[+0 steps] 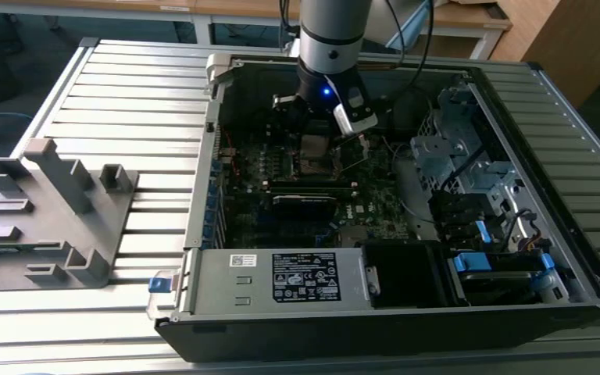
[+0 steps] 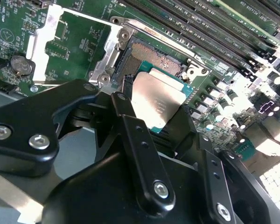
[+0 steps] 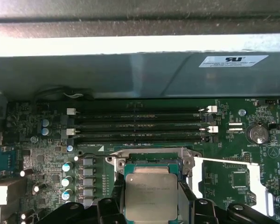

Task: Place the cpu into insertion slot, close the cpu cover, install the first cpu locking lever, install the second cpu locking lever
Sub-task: 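Place the cpu into insertion slot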

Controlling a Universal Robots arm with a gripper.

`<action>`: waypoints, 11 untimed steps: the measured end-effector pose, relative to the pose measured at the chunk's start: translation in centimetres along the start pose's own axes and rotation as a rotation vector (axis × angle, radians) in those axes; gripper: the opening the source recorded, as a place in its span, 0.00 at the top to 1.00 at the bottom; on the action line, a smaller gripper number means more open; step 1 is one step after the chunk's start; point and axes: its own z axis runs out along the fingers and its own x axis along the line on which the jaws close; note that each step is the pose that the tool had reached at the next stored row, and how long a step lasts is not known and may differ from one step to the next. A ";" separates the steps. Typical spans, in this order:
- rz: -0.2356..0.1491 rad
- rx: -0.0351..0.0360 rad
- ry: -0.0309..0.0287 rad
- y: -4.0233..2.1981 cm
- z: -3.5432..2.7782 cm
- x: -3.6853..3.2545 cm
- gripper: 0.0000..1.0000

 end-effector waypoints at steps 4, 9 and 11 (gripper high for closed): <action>0.002 0.0000 -0.0003 0.00 0.35 0.04 0.46; 0.003 0.0001 -0.0003 0.01 0.47 -0.16 0.46; 0.003 0.0000 -0.0003 0.01 0.49 -0.29 0.46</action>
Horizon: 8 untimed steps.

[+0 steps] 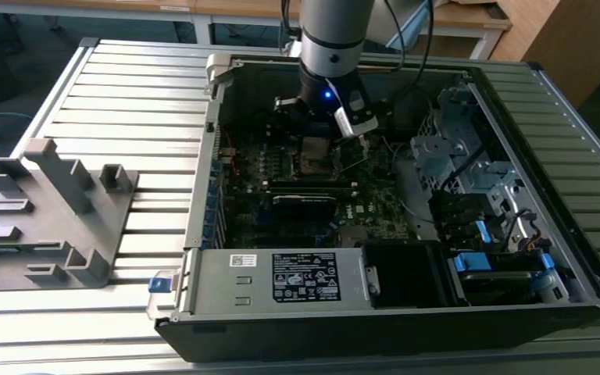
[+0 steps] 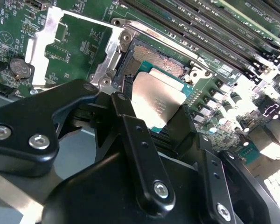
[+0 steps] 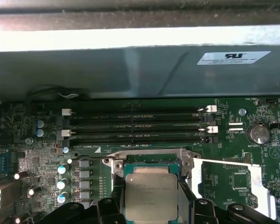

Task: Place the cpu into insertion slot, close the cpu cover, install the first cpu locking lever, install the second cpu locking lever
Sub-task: 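Place the cpu into insertion slot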

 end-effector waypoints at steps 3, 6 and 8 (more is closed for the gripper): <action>0.000 0.0001 0.0000 0.01 0.03 -0.09 0.46; 0.000 0.0002 0.0001 0.02 0.06 -0.12 0.46; 0.000 0.0001 0.0000 0.02 0.07 -0.13 0.46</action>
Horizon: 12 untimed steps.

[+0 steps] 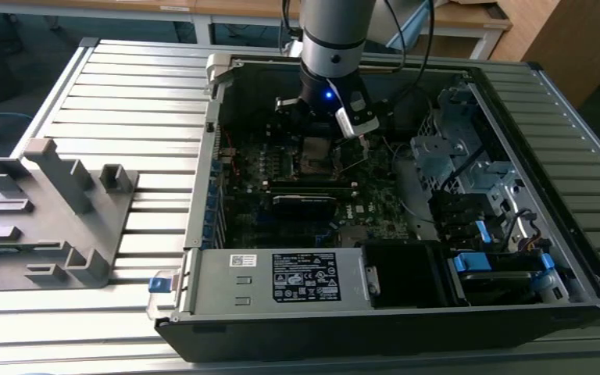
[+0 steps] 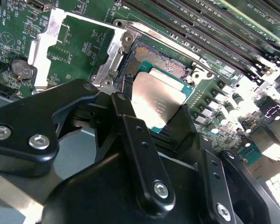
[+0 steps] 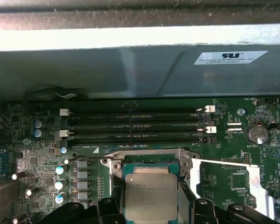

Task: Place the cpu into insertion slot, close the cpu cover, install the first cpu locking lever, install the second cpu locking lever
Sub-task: 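Place the cpu into insertion slot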

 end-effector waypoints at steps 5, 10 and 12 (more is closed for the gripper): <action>0.000 -0.0001 0.0000 0.01 0.01 -0.05 0.46; 0.000 -0.0002 -0.0001 0.00 0.23 -0.20 0.46; 0.000 0.0000 0.0000 0.00 0.22 -0.20 0.46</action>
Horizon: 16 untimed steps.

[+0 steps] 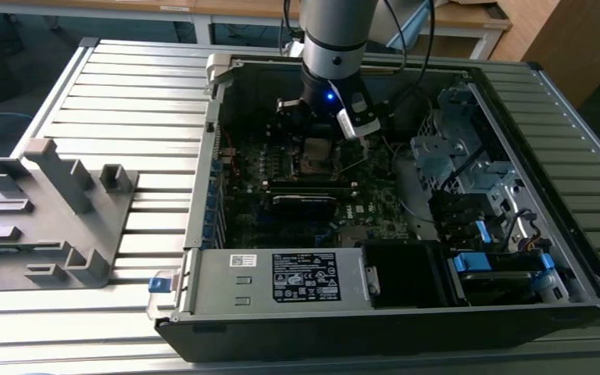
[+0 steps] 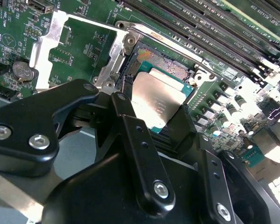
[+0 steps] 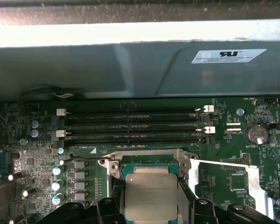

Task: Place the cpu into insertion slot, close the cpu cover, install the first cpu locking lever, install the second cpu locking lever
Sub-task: 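Place the cpu into insertion slot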

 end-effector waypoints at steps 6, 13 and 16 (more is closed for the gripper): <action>0.000 0.0000 0.0000 0.10 0.01 0.00 0.46; -0.002 -0.0001 0.0001 0.14 0.06 -0.11 0.46; -0.013 0.0000 0.0011 0.15 0.15 -0.18 0.46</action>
